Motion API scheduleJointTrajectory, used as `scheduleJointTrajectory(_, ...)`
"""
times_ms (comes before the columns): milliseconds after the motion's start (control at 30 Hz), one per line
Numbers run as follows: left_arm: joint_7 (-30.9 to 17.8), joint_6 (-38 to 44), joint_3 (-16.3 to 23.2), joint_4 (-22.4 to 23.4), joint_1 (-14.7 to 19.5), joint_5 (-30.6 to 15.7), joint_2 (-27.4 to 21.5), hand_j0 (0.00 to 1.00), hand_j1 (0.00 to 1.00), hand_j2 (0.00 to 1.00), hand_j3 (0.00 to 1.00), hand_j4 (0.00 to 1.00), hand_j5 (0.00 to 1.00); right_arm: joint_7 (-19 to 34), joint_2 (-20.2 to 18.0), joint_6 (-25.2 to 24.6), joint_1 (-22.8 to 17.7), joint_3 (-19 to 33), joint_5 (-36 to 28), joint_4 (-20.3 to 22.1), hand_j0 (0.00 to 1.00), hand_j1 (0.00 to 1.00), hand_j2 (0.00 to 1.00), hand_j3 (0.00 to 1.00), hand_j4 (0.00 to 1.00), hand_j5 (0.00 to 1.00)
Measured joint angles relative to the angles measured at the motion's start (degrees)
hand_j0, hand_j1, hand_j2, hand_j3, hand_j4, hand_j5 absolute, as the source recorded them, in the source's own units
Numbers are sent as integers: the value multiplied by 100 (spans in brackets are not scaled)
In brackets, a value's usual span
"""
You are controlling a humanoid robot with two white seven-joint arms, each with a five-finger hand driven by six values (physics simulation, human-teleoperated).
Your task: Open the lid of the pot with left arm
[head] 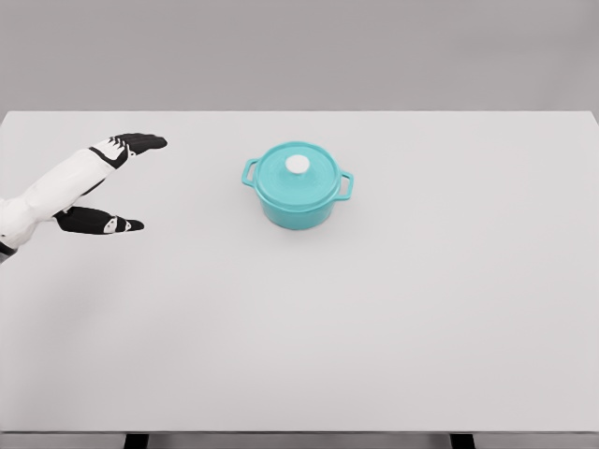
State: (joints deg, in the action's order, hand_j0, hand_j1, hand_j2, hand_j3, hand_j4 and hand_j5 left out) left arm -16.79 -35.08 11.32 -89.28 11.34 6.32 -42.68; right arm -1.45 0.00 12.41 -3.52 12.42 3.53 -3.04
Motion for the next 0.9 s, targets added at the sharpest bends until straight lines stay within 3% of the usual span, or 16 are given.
scheduleJointTrajectory(133,-30,1,-4,6,140,67,-6,100,100,100,100,100,100,-24,0,0,-18,2,-1,0,100,100,100,100,100,100)
scheduleJointTrajectory(233,-338,1,4,3,272,177,1,100,100,100,100,100,100,-29,0,-1,-18,-2,0,3,100,100,100,100,100,100)
scheduleJointTrajectory(367,-606,-1,25,-8,483,671,48,100,100,100,100,100,100,-31,0,-2,-18,-5,0,4,100,100,100,100,100,100)
scheduleJointTrajectory(400,-641,0,88,-8,852,762,-3,100,100,100,100,100,100,-31,0,-1,-18,-5,0,5,100,100,100,100,100,100)
scheduleJointTrajectory(467,-682,4,400,-7,1256,972,-228,100,100,100,100,100,100,-31,0,-2,-17,-4,0,5,100,100,100,100,100,100)
scheduleJointTrajectory(533,-705,5,975,1,2277,1207,-488,100,100,100,100,100,100,-31,0,-2,-17,-5,1,6,100,100,100,100,100,100)
scheduleJointTrajectory(700,-724,7,2637,37,4165,2183,-503,100,100,100,100,100,100,-32,0,-2,-18,-5,0,5,100,100,100,100,100,100)
scheduleJointTrajectory(800,-729,3,3544,232,4711,2427,-69,100,100,100,100,100,100,-32,0,-2,-18,-4,0,5,100,100,100,100,100,100)
scheduleJointTrajectory(900,-725,-1,3981,795,4922,2504,468,100,100,100,100,100,100,-32,0,-2,-18,-4,0,5,100,100,100,100,100,100)
